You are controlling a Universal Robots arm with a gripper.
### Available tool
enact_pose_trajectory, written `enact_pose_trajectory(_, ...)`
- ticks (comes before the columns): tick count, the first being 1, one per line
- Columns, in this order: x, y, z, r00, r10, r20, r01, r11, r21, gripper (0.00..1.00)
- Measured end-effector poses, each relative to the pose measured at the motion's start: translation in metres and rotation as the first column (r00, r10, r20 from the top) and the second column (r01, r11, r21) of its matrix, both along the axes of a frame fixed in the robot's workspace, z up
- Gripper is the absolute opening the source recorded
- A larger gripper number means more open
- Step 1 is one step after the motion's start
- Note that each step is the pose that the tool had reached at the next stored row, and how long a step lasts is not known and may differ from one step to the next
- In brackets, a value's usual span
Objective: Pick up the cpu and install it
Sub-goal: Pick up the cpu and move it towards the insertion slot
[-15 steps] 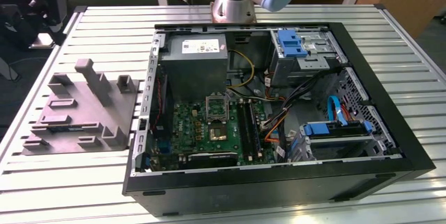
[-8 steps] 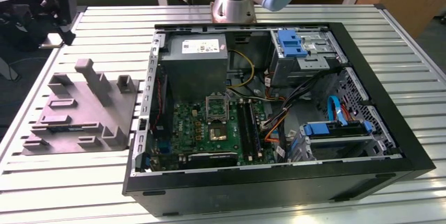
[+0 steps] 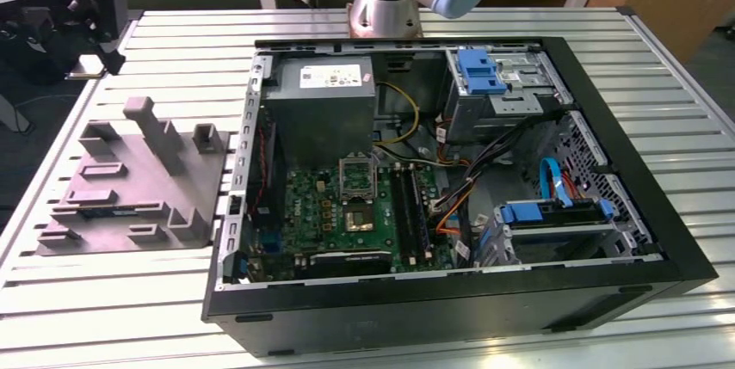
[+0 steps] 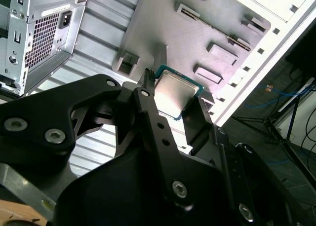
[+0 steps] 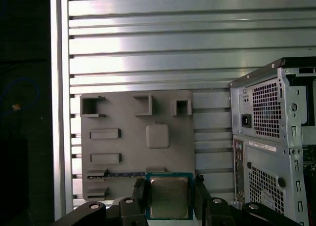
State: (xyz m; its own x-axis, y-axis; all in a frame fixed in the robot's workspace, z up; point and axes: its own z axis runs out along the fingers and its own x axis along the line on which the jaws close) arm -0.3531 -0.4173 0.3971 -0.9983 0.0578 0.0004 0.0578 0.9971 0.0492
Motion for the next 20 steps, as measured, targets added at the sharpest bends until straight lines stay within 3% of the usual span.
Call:
enact_pose_trajectory(8, 0.002, 0.0, 0.0001, 1.0, 0.0, -0.0003, 0.0, 1.0, -0.0001, 0.47)
enact_pose_trajectory(15, 0.021, -0.0001, 0.0001, 1.0, 0.0, -0.0018, 0.0, 1.0, -0.0001, 0.47)
enact_pose_trajectory(20, 0.025, -0.0065, -0.0001, 1.0, -0.001, -0.002, 0.001, 1.0, 0.0, 0.47)
